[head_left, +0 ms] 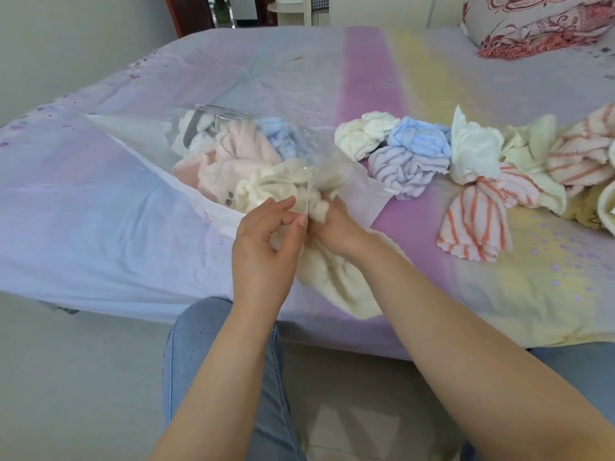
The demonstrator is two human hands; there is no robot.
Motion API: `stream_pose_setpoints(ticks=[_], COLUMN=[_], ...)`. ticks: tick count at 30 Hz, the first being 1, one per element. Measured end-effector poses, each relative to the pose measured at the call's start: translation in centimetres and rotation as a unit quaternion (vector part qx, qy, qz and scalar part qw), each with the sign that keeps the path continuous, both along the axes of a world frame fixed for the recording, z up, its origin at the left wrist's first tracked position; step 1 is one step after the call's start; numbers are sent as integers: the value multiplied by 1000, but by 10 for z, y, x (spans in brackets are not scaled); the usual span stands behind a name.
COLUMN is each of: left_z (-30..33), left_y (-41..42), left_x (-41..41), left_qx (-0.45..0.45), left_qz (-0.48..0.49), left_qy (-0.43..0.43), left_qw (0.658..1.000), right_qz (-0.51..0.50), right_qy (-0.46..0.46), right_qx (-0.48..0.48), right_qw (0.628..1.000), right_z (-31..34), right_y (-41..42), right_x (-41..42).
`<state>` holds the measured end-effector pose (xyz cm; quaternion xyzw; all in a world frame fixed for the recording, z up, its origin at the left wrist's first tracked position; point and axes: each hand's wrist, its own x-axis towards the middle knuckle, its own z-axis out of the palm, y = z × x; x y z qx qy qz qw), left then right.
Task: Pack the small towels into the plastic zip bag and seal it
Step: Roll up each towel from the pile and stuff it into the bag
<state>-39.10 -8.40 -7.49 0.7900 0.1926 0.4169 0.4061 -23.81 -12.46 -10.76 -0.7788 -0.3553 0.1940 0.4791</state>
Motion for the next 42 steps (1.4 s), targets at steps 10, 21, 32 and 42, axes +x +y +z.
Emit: stream_pose_setpoints(ticks=[10,21,32,42], left_z=[-21,-32,-90,-37], left_y=[1,-4,-28,16], left_x=[1,-1,-5,-17], left_qx=[15,72,-281,-80], left_qz=[31,110,103,200], left_qy=[0,-78,55,119], left_qw=[999,988,953,969], right_qz=[-259,-143,146,228], right_qy=[-129,-51,-143,-93], right_qx=[-23,31,46,-111], right_qw=[957,988,978,963], right_z=[-41,-28,-6,30], right_y=[-88,-82,-48,38], right_x=[-39,-20,-29,-28])
